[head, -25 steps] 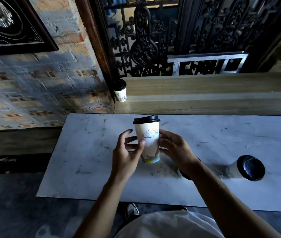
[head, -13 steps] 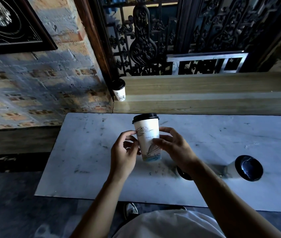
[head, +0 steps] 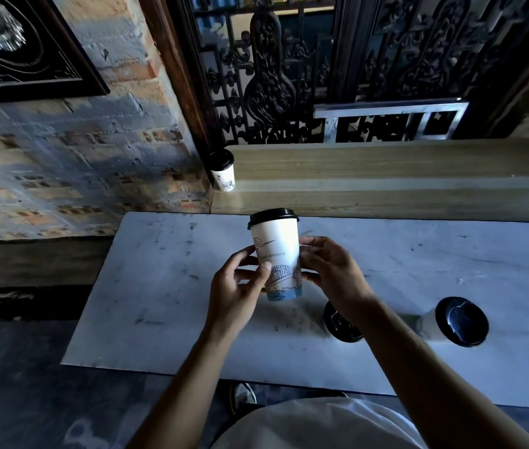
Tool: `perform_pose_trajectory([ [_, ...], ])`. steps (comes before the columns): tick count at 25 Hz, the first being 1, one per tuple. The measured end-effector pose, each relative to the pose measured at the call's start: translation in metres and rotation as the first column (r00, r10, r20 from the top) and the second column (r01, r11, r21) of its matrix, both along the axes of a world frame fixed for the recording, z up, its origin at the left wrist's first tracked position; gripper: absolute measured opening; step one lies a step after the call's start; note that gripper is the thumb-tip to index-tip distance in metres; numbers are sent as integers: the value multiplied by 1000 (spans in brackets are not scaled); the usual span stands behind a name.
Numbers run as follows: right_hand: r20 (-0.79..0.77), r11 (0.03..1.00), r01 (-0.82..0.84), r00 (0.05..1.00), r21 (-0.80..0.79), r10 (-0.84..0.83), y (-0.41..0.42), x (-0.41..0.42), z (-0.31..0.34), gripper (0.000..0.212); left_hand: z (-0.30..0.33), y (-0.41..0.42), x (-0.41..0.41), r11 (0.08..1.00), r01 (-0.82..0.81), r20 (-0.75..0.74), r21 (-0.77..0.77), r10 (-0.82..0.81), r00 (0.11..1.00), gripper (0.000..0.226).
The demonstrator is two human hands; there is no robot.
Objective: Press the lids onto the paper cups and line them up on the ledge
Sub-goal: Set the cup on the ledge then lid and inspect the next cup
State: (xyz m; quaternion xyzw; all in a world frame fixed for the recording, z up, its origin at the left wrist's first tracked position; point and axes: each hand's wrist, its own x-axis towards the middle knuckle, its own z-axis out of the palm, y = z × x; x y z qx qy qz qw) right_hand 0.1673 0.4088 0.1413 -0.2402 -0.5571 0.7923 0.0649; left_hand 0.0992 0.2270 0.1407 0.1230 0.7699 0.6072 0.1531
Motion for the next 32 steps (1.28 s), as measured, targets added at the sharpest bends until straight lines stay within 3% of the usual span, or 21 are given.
perform_pose_trajectory([
  [3,-11,995,16,1000,-99,-17,6,3,2,34,4,7,3,998,-52,3,37,52,999,32],
  [6,-32,987,-107,994,-124,103,12,8,4,41,4,13,7,992,-99,18,72,98,995,9],
  [9,-20,969,-231,973,-85,231,17,16,6,34,8,21,18,992,-114,23,48,113,993,26],
  [13,28,965,-218,974,-144,224,25,25,5,55,5,27,31,992,-120,-72,-25,118,990,38],
  [17,10,969,-227,973,-98,229,33,29,2,65,4,37,42,982,-179,-47,-56,176,983,23],
  [22,-50,967,-232,972,-107,227,42,36,-3,42,13,48,45,988,-138,-78,-69,133,988,20],
  [25,-43,966,-231,973,-119,228,49,33,-9,45,14,49,39,982,-184,-86,-44,180,980,22],
  [32,67,971,-227,973,79,222,57,-5,-18,49,-8,51,-1,982,-188,-18,-22,188,982,16],
])
